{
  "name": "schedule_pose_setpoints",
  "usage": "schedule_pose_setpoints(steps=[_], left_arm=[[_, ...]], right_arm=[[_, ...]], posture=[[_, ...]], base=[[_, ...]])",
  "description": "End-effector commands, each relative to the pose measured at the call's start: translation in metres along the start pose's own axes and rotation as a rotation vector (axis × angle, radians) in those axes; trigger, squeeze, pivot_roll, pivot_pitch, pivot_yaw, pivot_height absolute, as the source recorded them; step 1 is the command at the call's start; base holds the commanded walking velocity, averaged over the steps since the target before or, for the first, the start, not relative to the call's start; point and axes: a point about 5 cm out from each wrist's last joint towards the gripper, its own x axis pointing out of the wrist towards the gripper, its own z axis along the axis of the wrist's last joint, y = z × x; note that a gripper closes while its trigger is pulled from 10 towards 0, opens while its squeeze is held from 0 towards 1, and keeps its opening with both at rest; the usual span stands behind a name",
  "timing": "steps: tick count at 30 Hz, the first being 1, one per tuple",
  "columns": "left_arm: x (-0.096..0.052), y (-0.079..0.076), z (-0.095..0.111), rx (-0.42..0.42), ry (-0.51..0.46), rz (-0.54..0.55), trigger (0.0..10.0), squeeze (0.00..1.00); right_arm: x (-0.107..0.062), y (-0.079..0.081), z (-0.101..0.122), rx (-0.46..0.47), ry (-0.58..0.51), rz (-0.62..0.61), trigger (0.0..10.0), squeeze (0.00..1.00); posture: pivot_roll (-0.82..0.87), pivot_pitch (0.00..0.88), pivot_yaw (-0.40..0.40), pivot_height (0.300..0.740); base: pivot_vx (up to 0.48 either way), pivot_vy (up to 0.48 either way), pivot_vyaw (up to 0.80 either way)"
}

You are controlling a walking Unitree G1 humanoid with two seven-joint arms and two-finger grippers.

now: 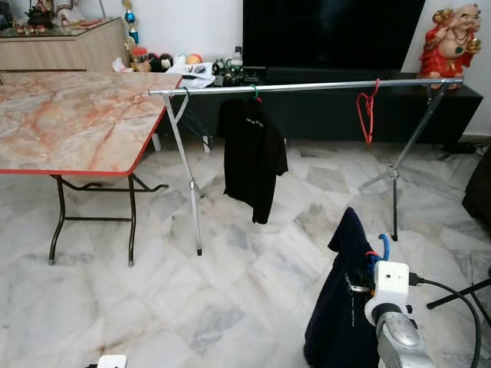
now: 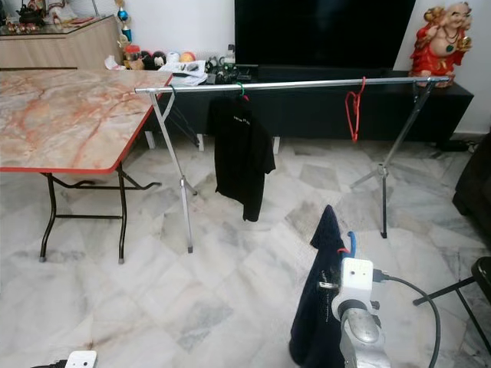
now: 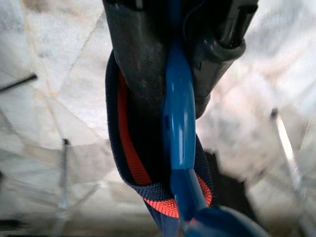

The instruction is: Hang hanger

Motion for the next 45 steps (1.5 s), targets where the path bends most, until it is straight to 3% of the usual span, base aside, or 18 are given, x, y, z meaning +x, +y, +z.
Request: schedule_pose_setpoints(steps=[1,3,4,8,10,12,15,18,22,24,26,28,29,30,34,35,40,45], left_arm=[[-0.001,0.003,0.0,0.01,-0.013,0.015,10.0,0.0],[-0.001,0.003,0.0,0.017,-0.023,0.018,10.0,0.0],[-0.001,0.003,0.005,0.058,-0.075,0.027,10.0,0.0],[-0.002,0.002,0.009,0.096,-0.12,0.033,10.0,0.0],[-0.001,0.004,0.043,0.179,-0.263,0.027,10.0,0.0],[-0.003,0.005,0.065,0.21,-0.352,0.021,10.0,0.0],[-0.005,0.005,0.077,0.231,-0.405,0.015,10.0,0.0],[-0.008,0.0,0.093,0.309,-0.468,-0.029,10.0,0.0],[-0.009,-0.003,0.097,0.36,-0.484,-0.065,10.0,0.0],[-0.013,-0.01,0.106,0.507,-0.507,-0.178,10.0,0.0],[-0.014,-0.012,0.109,0.552,-0.51,-0.212,10.0,0.0],[-0.017,-0.015,0.116,0.655,-0.499,-0.29,10.0,0.0],[-0.017,-0.015,0.116,0.655,-0.499,-0.29,10.0,0.0],[-0.019,-0.017,0.121,0.728,-0.477,-0.341,10.0,0.0],[-0.022,-0.022,0.129,0.775,-0.47,-0.396,10.0,0.0],[-0.025,-0.029,0.137,0.803,-0.471,-0.452,10.0,0.0],[-0.029,-0.034,0.144,0.87,-0.46,-0.493,10.0,0.0],[-0.03,-0.033,0.146,0.914,-0.367,-0.569,10.0,0.0]], right_arm=[[0.003,0.003,0.008,-0.03,-0.009,0.038,10.0,0.0],[0.003,0.004,0.007,-0.033,-0.004,0.054,10.0,0.0],[0.005,0.009,0.007,-0.112,0.027,0.138,10.0,0.0],[0.006,0.012,0.008,-0.177,0.052,0.214,10.0,0.0],[0.007,0.015,0.01,-0.274,0.083,0.298,10.0,0.0],[0.008,0.014,0.013,-0.306,0.09,0.319,10.0,0.0],[0.009,0.012,0.016,-0.309,0.091,0.325,10.0,0.0],[0.01,0.011,0.02,-0.345,0.105,0.359,10.0,0.0],[0.01,0.011,0.021,-0.361,0.113,0.38,10.0,0.0],[0.007,0.013,0.02,-0.438,0.139,0.508,10.0,0.0],[0.005,0.015,0.02,-0.472,0.151,0.558,10.0,0.0],[0.0,0.02,0.019,-0.589,0.155,0.702,10.0,0.0],[0.0,0.02,0.019,-0.589,0.155,0.702,10.0,0.0],[-0.005,0.026,0.019,-0.654,0.157,0.817,10.0,0.0],[-0.009,0.031,0.022,-0.677,0.158,0.9,10.0,0.0],[-0.011,0.037,0.027,-0.695,0.148,0.97,10.0,0.0],[-0.015,0.043,0.036,-0.706,0.127,1.058,10.0,0.0],[-0.022,0.044,0.045,-0.791,0.123,1.176,10.0,0.0]], posture=[[0.14,0.0,0.006,0.74],[0.14,0.0,0.004,0.74],[0.16,0.0,-0.007,0.74],[0.16,0.0,-0.01,0.74],[0.16,0.0,-0.01,0.74],[0.16,0.0,-0.01,0.74],[0.16,0.0,-0.011,0.74],[0.16,0.0,-0.014,0.74],[0.16,0.0,-0.017,0.74],[0.17,0.0,-0.017,0.74],[0.17,0.0,-0.017,0.74],[0.17,0.0,-0.019,0.74],[0.17,0.0,-0.019,0.74],[0.17,0.0,-0.021,0.74],[0.17,0.0,-0.024,0.74],[0.18,0.0,-0.03,0.74],[0.18,0.0,-0.038,0.74],[0.17,0.0,-0.049,0.74]], base=[[0.0,0.0,0.0],[0.0,0.0,0.0],[0.0,0.0,0.0],[0.0,0.0,0.0],[0.0,0.0,0.0],[0.0,0.0,0.0],[0.0,0.0,0.0],[0.0,0.0,0.0],[0.0,0.0,0.0],[0.0,0.0,0.0],[0.0,0.0,0.0],[0.0,0.0,0.0],[0.0,0.0,0.0],[0.0,0.0,0.0],[0.0,0.0,0.0],[0.0,0.0,0.0],[0.0,0.0,0.0],[0.0,0.0,0.0]])
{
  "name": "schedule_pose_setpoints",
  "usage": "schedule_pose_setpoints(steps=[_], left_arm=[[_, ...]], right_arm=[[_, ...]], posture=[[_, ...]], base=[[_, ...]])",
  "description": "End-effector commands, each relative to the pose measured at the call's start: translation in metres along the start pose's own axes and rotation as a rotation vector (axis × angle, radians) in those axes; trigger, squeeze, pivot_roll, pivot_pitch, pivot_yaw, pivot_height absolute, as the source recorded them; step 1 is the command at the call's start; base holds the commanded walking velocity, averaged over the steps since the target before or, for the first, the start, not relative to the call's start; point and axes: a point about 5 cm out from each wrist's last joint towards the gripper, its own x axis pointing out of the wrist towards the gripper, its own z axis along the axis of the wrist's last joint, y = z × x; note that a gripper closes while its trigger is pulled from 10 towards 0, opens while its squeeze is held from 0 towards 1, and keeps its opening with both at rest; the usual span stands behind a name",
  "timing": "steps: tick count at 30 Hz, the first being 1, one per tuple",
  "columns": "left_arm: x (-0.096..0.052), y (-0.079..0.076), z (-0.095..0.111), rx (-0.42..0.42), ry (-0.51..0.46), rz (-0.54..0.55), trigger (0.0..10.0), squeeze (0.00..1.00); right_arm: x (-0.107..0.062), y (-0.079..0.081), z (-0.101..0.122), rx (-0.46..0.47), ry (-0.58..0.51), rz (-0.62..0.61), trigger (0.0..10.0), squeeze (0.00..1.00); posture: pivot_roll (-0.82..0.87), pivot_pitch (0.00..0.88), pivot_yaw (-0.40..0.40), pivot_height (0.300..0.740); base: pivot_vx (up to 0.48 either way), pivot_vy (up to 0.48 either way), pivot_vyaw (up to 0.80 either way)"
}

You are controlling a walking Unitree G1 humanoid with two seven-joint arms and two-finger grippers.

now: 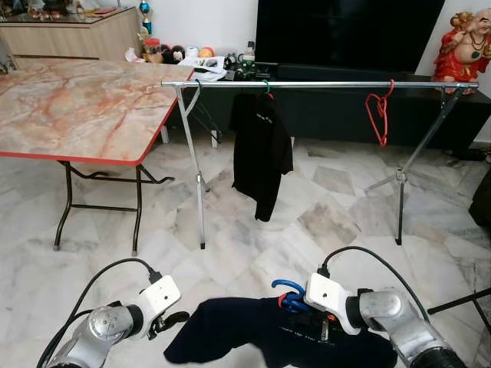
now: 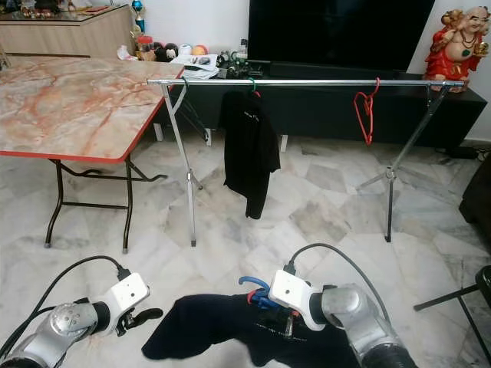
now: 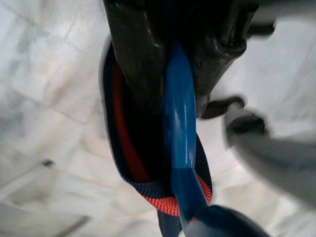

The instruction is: Hang hanger

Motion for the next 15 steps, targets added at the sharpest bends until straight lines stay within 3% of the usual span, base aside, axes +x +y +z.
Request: schedule_pose_setpoints(steps=[1,6,15], left_arm=[[-0.001,0.002,0.001,0.007,0.029,-0.041,10.0,0.0],[-0.005,0.005,-0.01,-0.045,0.098,-0.056,10.0,0.0],[-0.006,-0.005,-0.015,-0.105,0.104,-0.107,10.0,0.0]], right_arm=[[-0.005,-0.004,0.012,-0.066,-0.024,0.02,10.0,0.0],[-0.012,-0.002,0.032,-0.151,-0.059,0.091,10.0,0.0],[-0.019,-0.006,0.04,-0.185,-0.056,0.085,10.0,0.0]], posture=[[0.18,0.0,-0.052,0.74],[0.17,0.0,-0.066,0.74],[0.16,0.0,-0.072,0.74]], base=[[0.0,0.0,0.0],[0.0,0.0,0.0],[0.0,0.0,0.0]])
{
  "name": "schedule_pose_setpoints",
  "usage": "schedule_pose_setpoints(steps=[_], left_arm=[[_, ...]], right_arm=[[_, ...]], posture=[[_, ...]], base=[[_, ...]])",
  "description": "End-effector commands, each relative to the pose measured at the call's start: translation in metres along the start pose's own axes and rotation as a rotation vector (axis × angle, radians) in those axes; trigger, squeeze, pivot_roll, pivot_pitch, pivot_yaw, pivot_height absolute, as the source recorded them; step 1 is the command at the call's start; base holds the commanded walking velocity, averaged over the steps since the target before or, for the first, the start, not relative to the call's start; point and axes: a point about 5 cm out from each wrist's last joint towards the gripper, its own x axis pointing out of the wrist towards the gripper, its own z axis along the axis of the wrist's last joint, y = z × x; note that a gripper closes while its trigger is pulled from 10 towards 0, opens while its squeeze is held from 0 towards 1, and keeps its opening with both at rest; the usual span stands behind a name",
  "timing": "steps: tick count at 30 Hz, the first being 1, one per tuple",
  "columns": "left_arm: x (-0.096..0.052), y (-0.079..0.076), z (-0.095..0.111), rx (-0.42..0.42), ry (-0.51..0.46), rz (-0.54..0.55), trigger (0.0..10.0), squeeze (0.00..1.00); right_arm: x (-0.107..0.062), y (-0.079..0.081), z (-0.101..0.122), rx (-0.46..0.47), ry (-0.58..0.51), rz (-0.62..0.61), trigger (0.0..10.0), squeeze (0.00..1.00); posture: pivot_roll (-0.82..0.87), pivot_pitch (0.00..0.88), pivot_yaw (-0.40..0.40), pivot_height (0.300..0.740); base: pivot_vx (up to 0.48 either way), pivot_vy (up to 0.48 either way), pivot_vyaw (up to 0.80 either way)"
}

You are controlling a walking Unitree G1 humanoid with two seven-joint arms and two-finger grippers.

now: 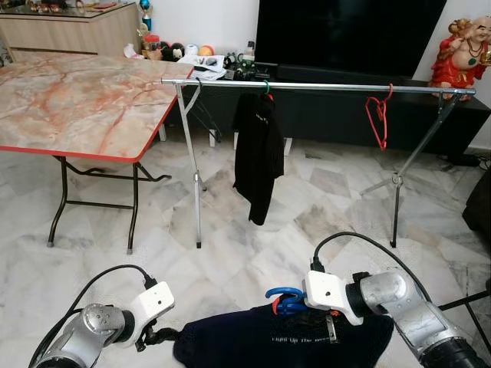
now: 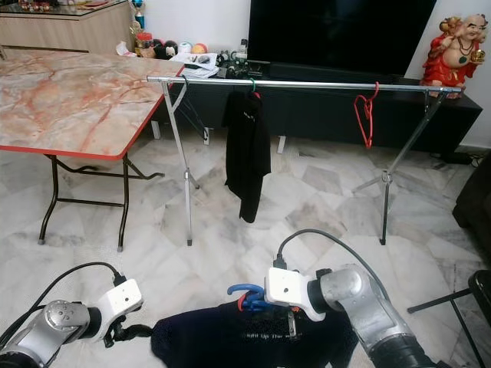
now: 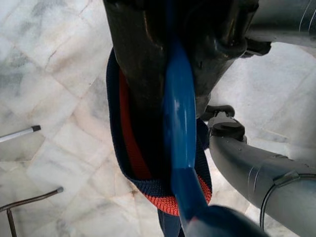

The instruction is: Hang hanger

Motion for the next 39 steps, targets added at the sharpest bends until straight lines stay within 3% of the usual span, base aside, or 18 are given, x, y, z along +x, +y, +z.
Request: schedule_pose_setpoints(steps=[1,11,20,21,23,24,25,39], left_arm=[[0.001,-0.002,0.0,-0.026,-0.01,-0.001,10.0,0.0],[0.0,-0.008,-0.004,-0.086,-0.001,-0.049,10.0,0.0],[0.005,-0.006,0.002,-0.119,-0.031,-0.003,10.0,0.0],[0.006,-0.005,0.002,-0.131,-0.041,0.011,8.6,0.0],[0.006,-0.005,0.003,-0.136,-0.044,0.013,8.6,0.0],[0.006,-0.005,0.003,-0.146,-0.05,0.027,2.9,0.0],[0.006,-0.004,0.002,-0.152,-0.053,0.036,0.0,0.0],[0.006,-0.005,0.001,-0.164,-0.062,0.045,0.0,0.0]], right_arm=[[-0.004,-0.006,0.009,-0.034,-0.009,-0.017,10.0,0.0],[0.005,-0.002,0.021,-0.046,-0.047,-0.014,10.0,0.0],[0.005,-0.003,0.028,-0.061,-0.063,-0.01,10.0,0.0],[0.005,-0.003,0.028,-0.06,-0.065,-0.015,10.0,0.0],[0.005,-0.003,0.029,-0.059,-0.067,-0.016,10.0,0.0],[0.005,-0.003,0.029,-0.059,-0.068,-0.017,10.0,0.0],[0.005,-0.003,0.029,-0.06,-0.067,-0.017,10.0,0.0],[0.009,-0.006,0.034,-0.063,-0.075,-0.044,10.0,0.0]], posture=[[0.16,0.0,-0.072,0.74],[0.16,0.0,-0.069,0.74],[0.16,0.0,-0.071,0.74],[0.16,0.0,-0.071,0.74],[0.16,0.0,-0.071,0.74],[0.16,0.0,-0.071,0.74],[0.16,0.0,-0.071,0.74],[0.17,0.0,-0.074,0.74]], base=[[0.0,0.0,0.0],[0.0,0.0,0.0],[0.0,0.0,0.0],[0.0,0.0,0.0],[0.0,0.0,0.0],[0.0,0.0,0.0],[0.0,0.0,0.0],[0.0,0.0,0.0]])
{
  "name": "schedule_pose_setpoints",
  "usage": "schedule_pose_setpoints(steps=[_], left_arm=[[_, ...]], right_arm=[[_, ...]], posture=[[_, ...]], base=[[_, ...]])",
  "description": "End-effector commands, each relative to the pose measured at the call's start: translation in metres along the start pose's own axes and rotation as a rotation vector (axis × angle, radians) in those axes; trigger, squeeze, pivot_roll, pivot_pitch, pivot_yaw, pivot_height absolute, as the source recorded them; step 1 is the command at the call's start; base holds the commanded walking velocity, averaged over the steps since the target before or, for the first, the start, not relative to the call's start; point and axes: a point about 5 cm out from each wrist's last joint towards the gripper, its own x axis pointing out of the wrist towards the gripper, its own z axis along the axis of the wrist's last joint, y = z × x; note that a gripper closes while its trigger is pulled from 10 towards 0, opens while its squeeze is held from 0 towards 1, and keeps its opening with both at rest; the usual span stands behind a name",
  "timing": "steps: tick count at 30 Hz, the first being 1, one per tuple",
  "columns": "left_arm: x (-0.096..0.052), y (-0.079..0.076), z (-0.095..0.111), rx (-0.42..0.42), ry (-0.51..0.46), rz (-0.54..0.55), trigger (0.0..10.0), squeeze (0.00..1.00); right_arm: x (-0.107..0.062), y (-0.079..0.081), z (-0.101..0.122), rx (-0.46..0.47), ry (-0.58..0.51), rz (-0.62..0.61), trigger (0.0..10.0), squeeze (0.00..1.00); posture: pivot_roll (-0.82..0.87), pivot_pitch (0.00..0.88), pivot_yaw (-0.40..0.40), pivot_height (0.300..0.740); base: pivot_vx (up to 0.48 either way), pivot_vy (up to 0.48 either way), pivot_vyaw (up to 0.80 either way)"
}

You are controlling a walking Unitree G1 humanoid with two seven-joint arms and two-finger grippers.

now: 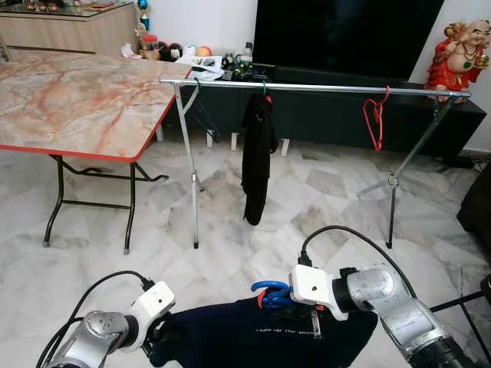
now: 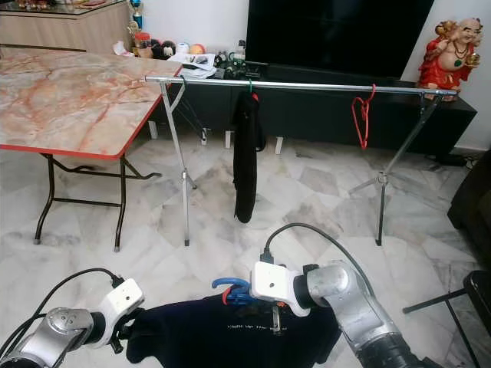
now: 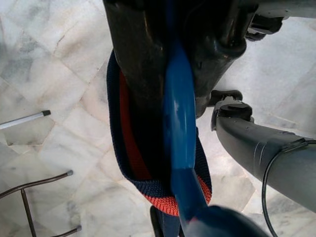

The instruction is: Hang hanger

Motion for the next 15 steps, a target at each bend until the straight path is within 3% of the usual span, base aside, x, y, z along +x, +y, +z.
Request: schedule_pose_setpoints(steps=[1,15], left_arm=[[-0.0005,0.0007,-0.0004,-0.022,-0.012,0.002,0.0,0.0],[-0.0017,0.0003,-0.0032,-0.012,0.017,-0.024,0.0,0.0]], right_arm=[[-0.0023,-0.0052,0.0094,-0.04,-0.013,-0.017,10.0,0.0],[0.0002,-0.0041,0.0091,-0.036,-0.011,-0.021,10.0,0.0]], posture=[[0.17,0.0,-0.074,0.74],[0.17,0.0,-0.073,0.74]], base=[[0.0,0.0,0.0],[0.0,0.0,0.0]])
